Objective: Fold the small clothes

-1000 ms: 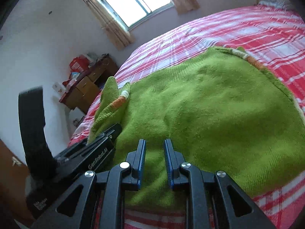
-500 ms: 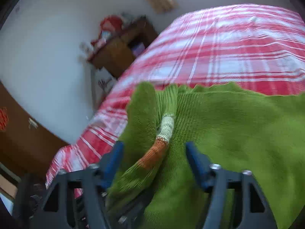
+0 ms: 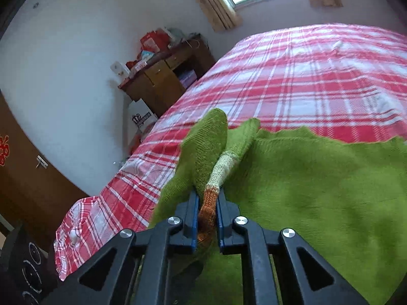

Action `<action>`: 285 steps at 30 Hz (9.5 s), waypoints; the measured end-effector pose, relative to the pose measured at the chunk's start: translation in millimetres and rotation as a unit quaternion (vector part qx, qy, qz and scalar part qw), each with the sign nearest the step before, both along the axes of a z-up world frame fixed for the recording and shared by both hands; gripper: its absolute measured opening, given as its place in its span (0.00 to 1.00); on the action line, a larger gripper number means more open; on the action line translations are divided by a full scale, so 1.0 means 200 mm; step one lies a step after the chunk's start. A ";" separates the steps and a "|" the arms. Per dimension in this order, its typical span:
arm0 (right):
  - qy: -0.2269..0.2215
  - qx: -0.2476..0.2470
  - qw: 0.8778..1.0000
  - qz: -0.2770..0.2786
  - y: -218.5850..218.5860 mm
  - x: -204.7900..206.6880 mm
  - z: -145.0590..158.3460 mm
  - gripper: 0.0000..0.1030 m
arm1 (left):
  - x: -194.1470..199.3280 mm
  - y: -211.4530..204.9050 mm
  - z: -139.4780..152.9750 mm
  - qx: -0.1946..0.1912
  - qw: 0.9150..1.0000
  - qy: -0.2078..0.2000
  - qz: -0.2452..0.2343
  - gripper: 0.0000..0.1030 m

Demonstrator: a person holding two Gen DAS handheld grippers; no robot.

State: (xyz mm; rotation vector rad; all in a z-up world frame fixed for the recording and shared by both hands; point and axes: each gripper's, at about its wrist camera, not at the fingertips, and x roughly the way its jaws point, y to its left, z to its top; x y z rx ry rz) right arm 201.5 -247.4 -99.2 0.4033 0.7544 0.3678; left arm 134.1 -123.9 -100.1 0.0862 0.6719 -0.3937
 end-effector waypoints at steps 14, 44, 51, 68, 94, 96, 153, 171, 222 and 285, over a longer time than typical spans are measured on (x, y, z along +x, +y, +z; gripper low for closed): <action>0.013 -0.013 0.997 -0.076 -0.64 -0.28 0.04 0.10 | -0.20 -0.56 0.05 0.010 0.995 0.017 -0.095 0.21; 0.004 0.060 0.976 -0.210 -1.10 -0.96 -0.20 0.39 | -0.58 -0.48 0.11 0.034 0.985 -0.024 -0.170 0.81; -0.033 -0.023 0.990 -0.138 -0.80 -1.25 -0.01 0.39 | -0.45 -0.13 0.12 0.008 0.997 0.000 -0.081 0.85; 0.035 -0.235 0.969 -0.068 -0.32 -1.00 -0.06 0.23 | -0.28 -0.06 -0.09 0.022 0.996 0.082 -0.028 0.90; -0.001 -0.030 0.982 -0.187 -0.66 -1.28 0.01 0.02 | -0.29 0.10 0.02 0.059 0.997 0.045 -0.009 0.71; 0.007 -0.017 0.983 -0.182 -0.67 -1.25 0.00 0.02 | -0.30 0.12 0.02 0.067 0.997 0.040 -0.003 0.72; 0.000 -0.131 0.988 -0.080 -0.60 -0.83 0.03 0.29 | 0.01 0.05 -0.05 -0.071 0.990 0.122 -0.003 1.00; 0.059 0.055 0.989 -0.122 -0.80 -1.02 -0.29 0.06 | 0.03 0.01 -0.12 -0.063 0.985 0.160 -0.034 1.00; 0.080 -0.009 0.992 -0.093 -0.58 -1.31 -0.18 0.38 | -0.53 0.02 -0.08 -0.016 0.971 0.214 -0.110 0.62; 0.004 -0.100 0.976 -0.194 -0.28 -1.56 -0.08 0.29 | -0.76 -0.03 -0.06 -0.015 0.983 0.135 -0.121 0.38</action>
